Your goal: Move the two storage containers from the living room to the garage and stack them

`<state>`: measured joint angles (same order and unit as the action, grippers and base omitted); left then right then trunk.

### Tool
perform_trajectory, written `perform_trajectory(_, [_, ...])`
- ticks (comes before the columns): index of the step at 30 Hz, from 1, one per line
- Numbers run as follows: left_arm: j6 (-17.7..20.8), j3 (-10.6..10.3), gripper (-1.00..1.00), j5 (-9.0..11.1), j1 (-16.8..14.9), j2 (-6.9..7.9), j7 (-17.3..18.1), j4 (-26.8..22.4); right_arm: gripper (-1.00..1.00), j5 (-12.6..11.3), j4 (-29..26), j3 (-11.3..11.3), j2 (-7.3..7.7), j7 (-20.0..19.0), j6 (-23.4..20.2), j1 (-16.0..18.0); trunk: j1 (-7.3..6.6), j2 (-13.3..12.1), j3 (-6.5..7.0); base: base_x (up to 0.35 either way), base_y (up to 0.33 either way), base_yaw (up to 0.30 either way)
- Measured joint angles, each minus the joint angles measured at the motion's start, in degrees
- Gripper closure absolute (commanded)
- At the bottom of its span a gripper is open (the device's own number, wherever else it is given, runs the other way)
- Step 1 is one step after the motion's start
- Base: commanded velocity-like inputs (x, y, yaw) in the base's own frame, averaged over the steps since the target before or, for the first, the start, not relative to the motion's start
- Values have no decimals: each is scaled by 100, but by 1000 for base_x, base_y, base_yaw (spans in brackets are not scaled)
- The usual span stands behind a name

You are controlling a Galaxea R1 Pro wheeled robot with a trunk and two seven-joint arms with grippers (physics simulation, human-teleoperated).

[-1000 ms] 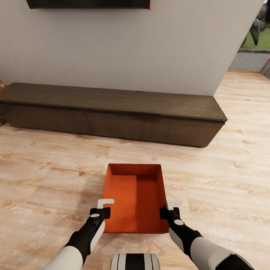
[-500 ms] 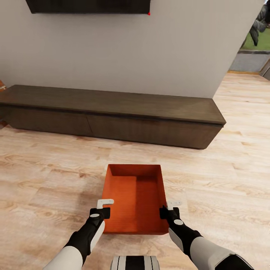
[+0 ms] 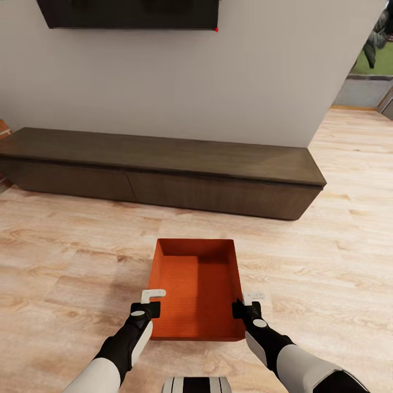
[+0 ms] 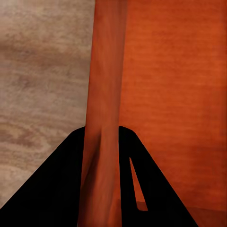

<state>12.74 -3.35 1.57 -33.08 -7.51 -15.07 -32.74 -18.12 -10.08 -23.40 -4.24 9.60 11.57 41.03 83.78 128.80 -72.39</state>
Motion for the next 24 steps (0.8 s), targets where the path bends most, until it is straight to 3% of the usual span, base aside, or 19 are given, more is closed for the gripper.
perform_trajectory(24, [5,-8,100,8,-1,14,-8,-6,100,-50,21,-21,-23,16,24,1,-527,-963,431,0,0,0])
